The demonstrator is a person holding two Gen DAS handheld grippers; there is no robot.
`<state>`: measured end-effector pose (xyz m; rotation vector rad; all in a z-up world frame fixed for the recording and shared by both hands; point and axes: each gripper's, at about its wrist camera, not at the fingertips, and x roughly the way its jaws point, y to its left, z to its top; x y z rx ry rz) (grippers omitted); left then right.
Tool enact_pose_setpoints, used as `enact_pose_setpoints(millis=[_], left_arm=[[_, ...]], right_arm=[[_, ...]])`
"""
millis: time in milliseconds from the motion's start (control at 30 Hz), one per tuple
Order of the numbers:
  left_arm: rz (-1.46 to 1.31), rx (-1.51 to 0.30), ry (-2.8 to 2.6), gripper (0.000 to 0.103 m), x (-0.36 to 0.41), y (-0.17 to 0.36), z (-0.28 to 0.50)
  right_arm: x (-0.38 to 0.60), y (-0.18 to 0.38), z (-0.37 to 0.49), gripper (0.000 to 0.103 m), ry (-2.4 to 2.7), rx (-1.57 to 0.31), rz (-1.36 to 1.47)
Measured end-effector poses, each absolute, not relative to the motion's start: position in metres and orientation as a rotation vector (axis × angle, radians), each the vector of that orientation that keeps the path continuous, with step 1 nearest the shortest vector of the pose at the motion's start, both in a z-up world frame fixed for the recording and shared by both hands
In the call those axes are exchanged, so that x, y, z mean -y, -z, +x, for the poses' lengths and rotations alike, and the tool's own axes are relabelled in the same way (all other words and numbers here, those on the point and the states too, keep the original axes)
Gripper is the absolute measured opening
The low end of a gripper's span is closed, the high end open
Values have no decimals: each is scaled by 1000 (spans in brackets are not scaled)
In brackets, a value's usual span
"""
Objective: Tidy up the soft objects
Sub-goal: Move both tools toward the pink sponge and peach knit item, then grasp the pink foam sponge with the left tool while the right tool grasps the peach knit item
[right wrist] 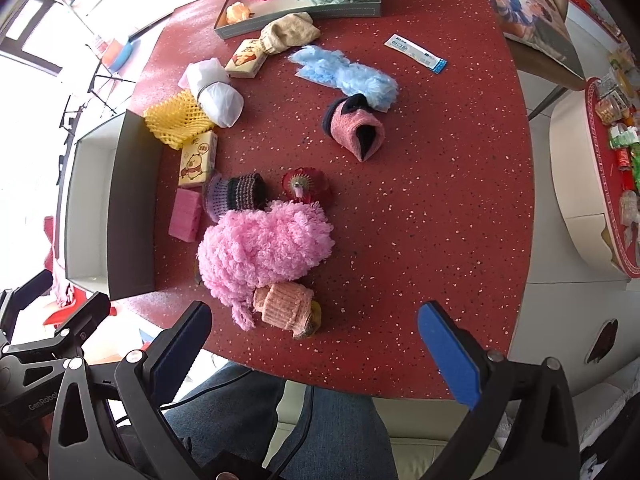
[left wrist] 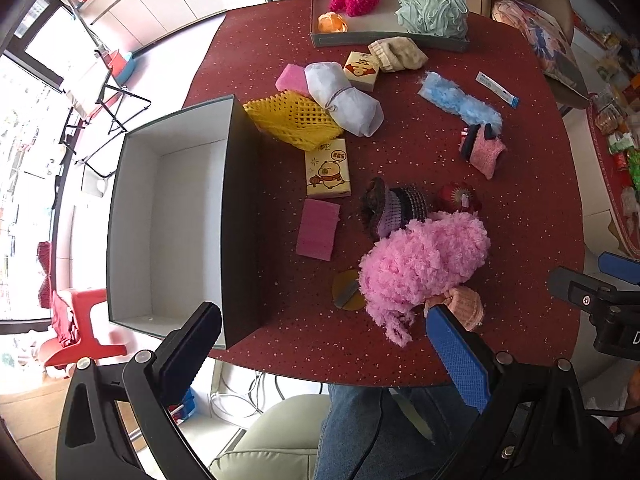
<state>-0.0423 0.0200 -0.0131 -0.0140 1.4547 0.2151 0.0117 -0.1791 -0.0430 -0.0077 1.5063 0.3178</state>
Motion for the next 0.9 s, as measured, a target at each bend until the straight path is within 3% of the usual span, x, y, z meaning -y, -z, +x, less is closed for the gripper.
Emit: enact_pose_setpoints(millis=[333,533,900], left_arm=[[-158,-1505,-53,103,-46,63,-44],[-123,-1537,20,103,-44,95,-40],[-55,-1532,68,103,-37,124,-8]], right_arm=[[184,81,-7,103,-133,-1546,59],[180,122,-36,103,-46,-1641,111],[172,149,-63,103,40,-1654,129]])
